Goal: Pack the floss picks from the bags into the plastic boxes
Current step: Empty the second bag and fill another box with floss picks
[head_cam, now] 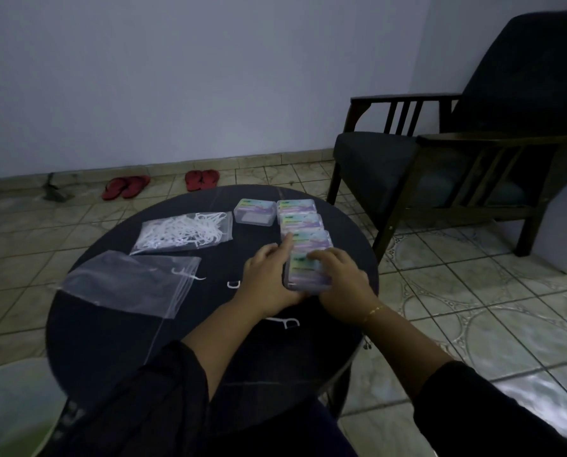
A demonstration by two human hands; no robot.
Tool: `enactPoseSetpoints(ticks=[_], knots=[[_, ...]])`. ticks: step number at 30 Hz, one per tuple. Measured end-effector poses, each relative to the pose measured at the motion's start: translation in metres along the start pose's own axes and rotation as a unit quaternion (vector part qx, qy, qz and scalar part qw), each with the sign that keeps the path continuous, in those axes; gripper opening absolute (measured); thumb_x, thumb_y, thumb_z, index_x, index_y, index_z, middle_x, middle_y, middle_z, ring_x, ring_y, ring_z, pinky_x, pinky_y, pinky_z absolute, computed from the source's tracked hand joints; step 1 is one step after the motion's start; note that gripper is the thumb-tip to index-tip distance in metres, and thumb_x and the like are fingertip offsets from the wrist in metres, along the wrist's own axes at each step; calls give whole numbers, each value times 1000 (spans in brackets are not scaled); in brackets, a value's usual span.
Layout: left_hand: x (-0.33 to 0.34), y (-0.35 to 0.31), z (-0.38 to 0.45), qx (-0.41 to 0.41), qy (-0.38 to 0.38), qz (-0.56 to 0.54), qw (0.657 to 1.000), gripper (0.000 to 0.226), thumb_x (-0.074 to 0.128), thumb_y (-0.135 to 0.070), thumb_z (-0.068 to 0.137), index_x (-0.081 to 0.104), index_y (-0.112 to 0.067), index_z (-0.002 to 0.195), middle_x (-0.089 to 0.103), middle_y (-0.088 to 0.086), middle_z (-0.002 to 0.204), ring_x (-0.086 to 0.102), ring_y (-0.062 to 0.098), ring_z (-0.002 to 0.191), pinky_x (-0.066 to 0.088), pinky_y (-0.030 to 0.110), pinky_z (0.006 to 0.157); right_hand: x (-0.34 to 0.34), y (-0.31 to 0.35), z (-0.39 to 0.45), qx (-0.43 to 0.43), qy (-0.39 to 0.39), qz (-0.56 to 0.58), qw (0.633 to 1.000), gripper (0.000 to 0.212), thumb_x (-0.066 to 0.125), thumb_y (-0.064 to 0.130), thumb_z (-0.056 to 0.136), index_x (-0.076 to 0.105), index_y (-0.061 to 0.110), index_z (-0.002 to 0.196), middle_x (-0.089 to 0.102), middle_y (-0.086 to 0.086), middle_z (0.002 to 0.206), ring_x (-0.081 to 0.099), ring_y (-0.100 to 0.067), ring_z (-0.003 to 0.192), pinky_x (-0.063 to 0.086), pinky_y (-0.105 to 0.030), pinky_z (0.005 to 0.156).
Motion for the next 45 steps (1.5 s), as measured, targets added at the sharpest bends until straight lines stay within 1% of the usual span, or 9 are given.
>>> enactPoseSetpoints(ticks=[5,9,17,22,27,34,37,40,45], knots=[[22,22,-12,-60,42,-52,996,110,69,-55,73,-3,-25,152,34,-4,149,21,18,139,17,38,108,18,15,-9,-58,48,-177,981,57,53,32,91,32,26,143,18,2,155,10,-17,144,13,-40,114],[26,30,-12,-91,13,-63,994,109,66,-59,74,-4,-26,151,37,-1,146,26,20,135,18,38,107,24,33,-13,-137,21,-301,943,49,44,31,93,36,18,140,37,-3,144,33,-21,133,27,-35,106],[28,38,-13,-118,-17,-89,989,102,71,-49,75,9,-21,151,38,3,147,24,21,138,17,36,111,39,42,-7,-162,54,-421,891,47,37,26,100,33,3,140,38,-21,143,39,-32,131,33,-41,106],[23,32,-15,-118,6,-81,990,109,78,-49,69,12,-21,151,30,5,152,22,24,140,18,38,112,11,54,10,-158,24,-340,927,45,49,35,93,40,17,133,51,-5,132,48,-20,123,33,-38,103],[19,25,-16,-72,-5,-90,993,91,77,-49,69,27,-32,143,41,-6,144,31,20,134,23,33,103,-22,48,28,-100,-105,-307,941,46,52,20,90,39,24,134,44,-2,133,39,-22,124,26,-41,105],[25,30,-23,-106,52,-44,992,110,65,-61,76,-7,-23,151,18,8,152,17,29,139,15,37,113,3,23,42,-4,0,-264,964,63,42,20,96,9,23,150,5,-3,159,-3,-25,146,6,-54,114],[8,32,-34,-88,16,-42,995,91,56,-57,84,2,-28,152,20,4,150,19,26,136,15,35,110,0,36,30,-18,-39,-231,972,56,44,25,95,22,28,146,9,-3,157,5,-25,144,14,-49,113],[-15,41,-40,-47,-63,43,996,60,45,-36,95,22,-25,149,28,-5,152,20,16,136,16,32,106,-5,57,8,-72,-86,-214,970,41,46,31,94,43,30,134,36,0,141,27,-20,131,25,-39,104],[-18,63,-42,-50,-37,203,977,39,35,-27,100,48,-29,137,41,-10,144,34,17,130,23,33,101,13,76,-28,-146,-48,-213,965,30,46,39,92,64,28,114,49,4,114,37,-17,113,25,-31,90]])
Point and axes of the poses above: each hand's wrist, its own z-axis towards the middle knuckle, its own x-axis out of the palm, y = z × x, the point moved 9 cm from there along z, towards the middle knuckle
